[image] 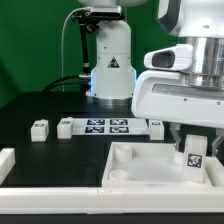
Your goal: Assemble one leg
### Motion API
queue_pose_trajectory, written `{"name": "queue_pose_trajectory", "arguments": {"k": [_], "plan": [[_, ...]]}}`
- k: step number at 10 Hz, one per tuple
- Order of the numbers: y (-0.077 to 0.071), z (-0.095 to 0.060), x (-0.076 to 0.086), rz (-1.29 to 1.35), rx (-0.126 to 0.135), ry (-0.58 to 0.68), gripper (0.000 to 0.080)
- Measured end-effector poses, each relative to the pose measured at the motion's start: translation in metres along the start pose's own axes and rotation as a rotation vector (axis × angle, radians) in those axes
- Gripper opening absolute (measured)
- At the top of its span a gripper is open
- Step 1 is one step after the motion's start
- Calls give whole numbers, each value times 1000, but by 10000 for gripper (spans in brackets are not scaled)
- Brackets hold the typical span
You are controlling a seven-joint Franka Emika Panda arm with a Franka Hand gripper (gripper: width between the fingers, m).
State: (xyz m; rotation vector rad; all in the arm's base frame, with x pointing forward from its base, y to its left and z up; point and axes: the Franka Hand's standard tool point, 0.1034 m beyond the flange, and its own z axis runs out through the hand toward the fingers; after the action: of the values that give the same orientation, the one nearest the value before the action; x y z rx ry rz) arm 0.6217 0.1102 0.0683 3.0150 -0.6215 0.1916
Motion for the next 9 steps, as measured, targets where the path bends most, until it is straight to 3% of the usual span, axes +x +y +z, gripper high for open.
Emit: {"name": "queue_pose_trajectory", "arguments": {"k": [3, 5, 8, 9], "plan": [[-4, 0, -5, 496, -20, -12, 293], [-11, 0, -8, 858, -19, -6, 293], [-12, -1, -8, 1016, -13, -13, 293], [-12, -1, -9, 960, -13, -14, 505]]}}
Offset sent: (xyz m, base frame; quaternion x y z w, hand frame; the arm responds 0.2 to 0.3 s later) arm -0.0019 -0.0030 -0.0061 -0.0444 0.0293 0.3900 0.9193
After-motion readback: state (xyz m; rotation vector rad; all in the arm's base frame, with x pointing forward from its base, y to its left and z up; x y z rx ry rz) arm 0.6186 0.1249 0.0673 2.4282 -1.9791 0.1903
